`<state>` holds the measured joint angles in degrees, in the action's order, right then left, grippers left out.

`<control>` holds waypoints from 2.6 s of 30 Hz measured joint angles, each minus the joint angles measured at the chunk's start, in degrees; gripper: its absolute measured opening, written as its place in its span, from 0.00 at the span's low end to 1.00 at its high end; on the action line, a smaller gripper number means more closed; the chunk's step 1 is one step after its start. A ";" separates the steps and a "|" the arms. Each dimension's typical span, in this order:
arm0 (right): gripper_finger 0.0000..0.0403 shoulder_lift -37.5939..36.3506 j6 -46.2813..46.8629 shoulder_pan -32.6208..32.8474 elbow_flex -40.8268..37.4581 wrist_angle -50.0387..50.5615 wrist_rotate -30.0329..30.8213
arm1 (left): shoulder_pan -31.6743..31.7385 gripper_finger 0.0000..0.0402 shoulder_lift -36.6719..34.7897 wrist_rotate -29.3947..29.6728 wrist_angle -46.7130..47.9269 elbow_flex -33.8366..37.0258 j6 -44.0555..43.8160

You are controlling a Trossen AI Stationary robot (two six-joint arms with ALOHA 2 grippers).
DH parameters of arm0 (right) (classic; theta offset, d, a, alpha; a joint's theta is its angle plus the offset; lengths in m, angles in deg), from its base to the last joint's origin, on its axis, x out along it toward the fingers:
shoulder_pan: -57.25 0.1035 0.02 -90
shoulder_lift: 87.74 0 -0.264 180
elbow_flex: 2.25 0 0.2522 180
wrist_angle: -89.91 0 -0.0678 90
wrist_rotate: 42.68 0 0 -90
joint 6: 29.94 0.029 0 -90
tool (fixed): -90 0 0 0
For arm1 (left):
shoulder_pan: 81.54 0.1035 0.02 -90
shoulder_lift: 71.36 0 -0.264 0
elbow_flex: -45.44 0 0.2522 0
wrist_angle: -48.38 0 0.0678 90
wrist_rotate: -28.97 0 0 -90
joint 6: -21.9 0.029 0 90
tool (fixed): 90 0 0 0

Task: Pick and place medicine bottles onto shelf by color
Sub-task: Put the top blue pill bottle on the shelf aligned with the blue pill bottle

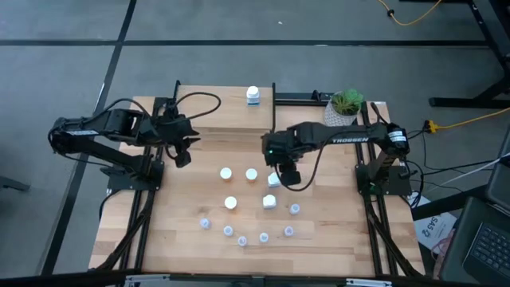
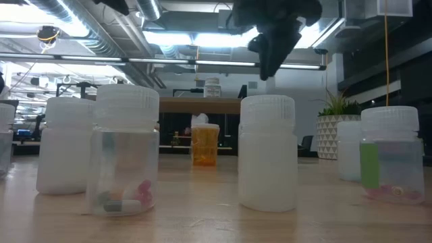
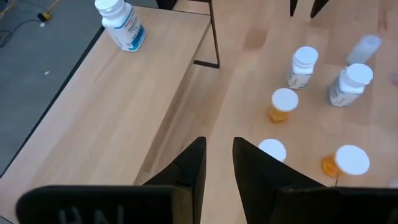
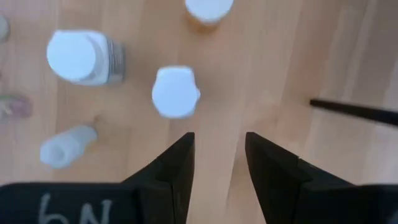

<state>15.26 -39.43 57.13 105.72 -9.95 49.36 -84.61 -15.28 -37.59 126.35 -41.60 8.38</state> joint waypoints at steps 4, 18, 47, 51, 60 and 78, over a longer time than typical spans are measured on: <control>0.36 -0.02 -0.01 0.39 0.00 -2.25 -0.15 | 0.00 0.18 -0.09 0.04 -0.37 0.00 0.00; 0.52 -0.02 1.98 0.48 0.00 -4.10 -0.11 | 0.02 0.18 -0.07 0.06 -0.37 0.00 0.11; 0.73 2.40 3.09 0.85 -9.54 -12.83 -3.20 | 0.04 0.18 -0.04 0.13 -0.35 0.00 0.15; 0.73 2.45 3.01 0.85 -12.40 -14.65 -4.35 | 0.04 0.18 -0.04 0.13 -0.35 0.00 0.15; 0.73 2.38 -0.04 2.27 -13.16 -16.48 -7.52 | 0.04 0.18 -0.04 1.21 -0.35 0.00 0.17; 0.73 2.38 -0.05 4.08 -13.16 -17.78 -0.17 | 0.04 0.18 -0.04 1.24 -0.37 0.00 0.17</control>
<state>17.64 -39.48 61.21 92.56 -27.73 49.18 -84.56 -15.33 -36.35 125.98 -41.60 8.55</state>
